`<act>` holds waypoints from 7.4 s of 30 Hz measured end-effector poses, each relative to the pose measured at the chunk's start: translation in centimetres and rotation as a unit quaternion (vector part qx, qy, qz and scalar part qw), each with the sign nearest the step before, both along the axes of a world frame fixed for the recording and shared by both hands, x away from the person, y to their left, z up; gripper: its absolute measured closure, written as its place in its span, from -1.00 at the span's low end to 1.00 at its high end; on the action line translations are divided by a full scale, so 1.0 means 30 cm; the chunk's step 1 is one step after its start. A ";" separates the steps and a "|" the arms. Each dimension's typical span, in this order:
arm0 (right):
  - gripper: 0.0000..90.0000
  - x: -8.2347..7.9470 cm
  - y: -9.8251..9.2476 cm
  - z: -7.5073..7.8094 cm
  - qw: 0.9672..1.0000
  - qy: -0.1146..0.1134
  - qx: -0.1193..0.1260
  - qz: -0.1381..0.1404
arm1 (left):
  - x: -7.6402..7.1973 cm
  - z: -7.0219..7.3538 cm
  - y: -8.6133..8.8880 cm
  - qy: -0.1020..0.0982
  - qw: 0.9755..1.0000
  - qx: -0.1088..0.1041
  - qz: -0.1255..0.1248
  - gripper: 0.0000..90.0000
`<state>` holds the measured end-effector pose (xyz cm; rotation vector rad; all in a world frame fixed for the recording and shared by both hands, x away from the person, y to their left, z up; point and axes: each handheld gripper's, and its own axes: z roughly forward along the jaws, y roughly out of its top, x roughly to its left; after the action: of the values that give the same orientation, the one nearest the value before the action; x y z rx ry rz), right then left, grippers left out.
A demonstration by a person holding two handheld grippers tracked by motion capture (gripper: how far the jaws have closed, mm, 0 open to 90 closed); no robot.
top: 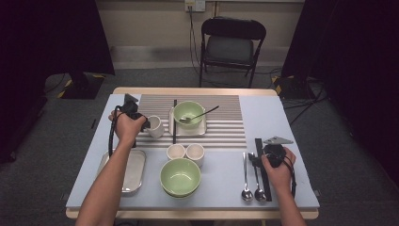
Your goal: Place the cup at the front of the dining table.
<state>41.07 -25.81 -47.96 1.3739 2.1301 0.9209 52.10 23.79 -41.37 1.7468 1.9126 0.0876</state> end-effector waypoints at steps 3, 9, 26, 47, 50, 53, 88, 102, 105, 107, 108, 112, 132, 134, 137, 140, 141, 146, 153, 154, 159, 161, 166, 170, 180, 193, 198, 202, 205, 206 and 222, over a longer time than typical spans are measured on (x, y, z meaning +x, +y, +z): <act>-0.68 0.000 0.000 0.000 1.000 0.000 0.000 0.000 | 0.000 0.001 -0.004 -0.003 1.000 0.000 0.003 0.71; -0.68 0.000 0.000 0.000 1.000 0.000 0.000 0.000 | 0.002 0.004 -0.010 -0.012 1.000 -0.002 -0.002 0.68; -0.68 0.000 0.000 0.000 1.000 0.000 0.000 0.000 | -0.002 0.029 -0.010 -0.013 1.000 -0.016 -0.009 0.55; -0.68 0.000 0.000 0.000 1.000 0.000 0.000 0.000 | -0.019 0.033 -0.031 -0.030 0.999 -0.021 -0.040 0.03; -0.68 0.000 0.000 0.000 1.000 0.000 0.000 0.000 | -0.022 0.034 -0.033 -0.033 0.998 -0.024 -0.043 -0.03; -0.68 0.000 0.000 0.000 1.000 0.000 0.000 0.000 | -0.025 0.034 -0.033 -0.036 0.998 -0.022 -0.050 -0.10; -0.68 0.000 0.000 0.000 1.000 0.000 -0.001 0.000 | -0.101 0.057 0.000 -0.057 0.994 -0.029 -0.089 -0.22; -0.68 0.000 0.001 0.000 1.000 -0.001 -0.001 0.000 | -0.127 0.052 0.022 -0.061 0.993 -0.039 -0.093 -0.20; -0.68 0.000 0.001 0.000 1.000 -0.001 -0.001 0.000 | -0.134 0.053 0.025 -0.063 0.993 -0.035 -0.090 -0.20; -0.68 0.000 0.001 0.000 1.000 0.000 -0.001 0.000 | -0.138 0.054 0.028 -0.062 0.993 -0.039 -0.096 -0.20; -0.68 0.000 0.001 0.000 1.000 0.000 -0.001 0.000 | -0.141 0.054 0.030 -0.065 0.992 -0.039 -0.099 -0.20; -0.68 0.000 0.001 0.000 1.000 0.000 -0.001 0.000 | -0.150 0.055 0.029 -0.065 0.992 -0.039 -0.098 -0.21; -0.68 0.000 0.001 0.000 1.000 -0.001 -0.001 0.000 | -0.192 0.060 0.036 -0.070 0.990 -0.037 -0.113 -0.22; -0.68 0.000 0.001 0.000 1.000 -0.001 -0.001 0.000 | -0.197 0.059 0.038 -0.071 0.990 -0.036 -0.116 -0.22; -0.68 0.000 0.001 0.000 1.000 -0.001 -0.001 0.000 | -0.204 0.059 0.043 -0.070 0.990 -0.035 -0.117 -0.22; -0.68 0.000 0.001 0.000 1.000 -0.001 -0.001 0.000 | -0.210 0.058 0.046 -0.072 0.990 -0.037 -0.114 -0.23; -0.68 0.000 0.001 0.000 1.000 -0.001 -0.001 0.000 | -0.212 0.057 0.047 -0.072 0.990 -0.038 -0.111 -0.23; -0.68 0.000 0.001 0.000 1.000 -0.001 -0.001 0.000 | -0.221 0.050 0.059 -0.070 0.991 -0.039 -0.111 -0.22; -0.68 0.000 0.001 0.000 1.000 -0.001 -0.001 0.000 | -0.238 0.042 0.073 -0.072 0.991 -0.040 -0.110 -0.25; -0.68 0.000 0.001 0.000 1.000 0.000 -0.001 0.000 | -0.240 0.040 0.076 -0.074 0.990 -0.041 -0.109 -0.24; -0.68 0.000 0.001 0.000 1.000 0.000 -0.001 0.000 | -0.255 0.030 0.082 -0.071 0.991 -0.042 -0.108 -0.24; -0.68 0.000 0.001 0.000 1.000 -0.001 -0.001 0.000 | -0.259 0.030 0.086 -0.072 0.991 -0.042 -0.108 -0.26; -0.68 0.000 0.001 0.000 1.000 0.000 -0.001 0.000 | -0.267 0.030 0.088 -0.078 0.990 -0.040 -0.108 -0.30; -0.68 0.000 0.001 0.000 1.000 -0.001 -0.001 0.000 | -0.275 0.028 0.088 -0.078 0.990 -0.041 -0.111 -0.31; -0.68 0.000 0.001 0.000 1.000 0.000 -0.001 0.000 | -0.295 0.024 0.102 -0.081 0.989 -0.034 -0.117 -0.33; -0.68 0.000 0.001 0.000 1.000 0.000 -0.001 0.001 | -0.317 0.006 0.124 -0.079 0.990 -0.040 -0.108 -0.34; -0.68 0.000 0.001 0.000 1.000 0.000 -0.001 0.000 | -0.328 -0.009 0.133 -0.078 0.990 -0.043 -0.106 -0.34; -0.68 0.000 0.001 0.000 1.000 0.000 -0.001 0.000 | -0.338 -0.019 0.138 -0.077 0.990 -0.042 -0.106 -0.34; -0.68 0.000 0.001 0.000 1.000 0.000 -0.001 0.000 | -0.345 -0.025 0.145 -0.077 0.990 -0.039 -0.111 -0.34; -0.68 0.000 0.001 0.000 1.000 -0.001 -0.001 0.000 | -0.347 -0.026 0.144 -0.079 0.990 -0.041 -0.106 -0.34; -0.68 0.000 0.001 0.000 1.000 -0.001 -0.002 0.001 | -0.386 -0.070 0.158 -0.080 0.990 -0.027 -0.112 -0.40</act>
<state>41.05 -25.78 -47.96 1.3696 2.1316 0.9186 40.53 28.54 -43.46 1.8475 1.5812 0.0901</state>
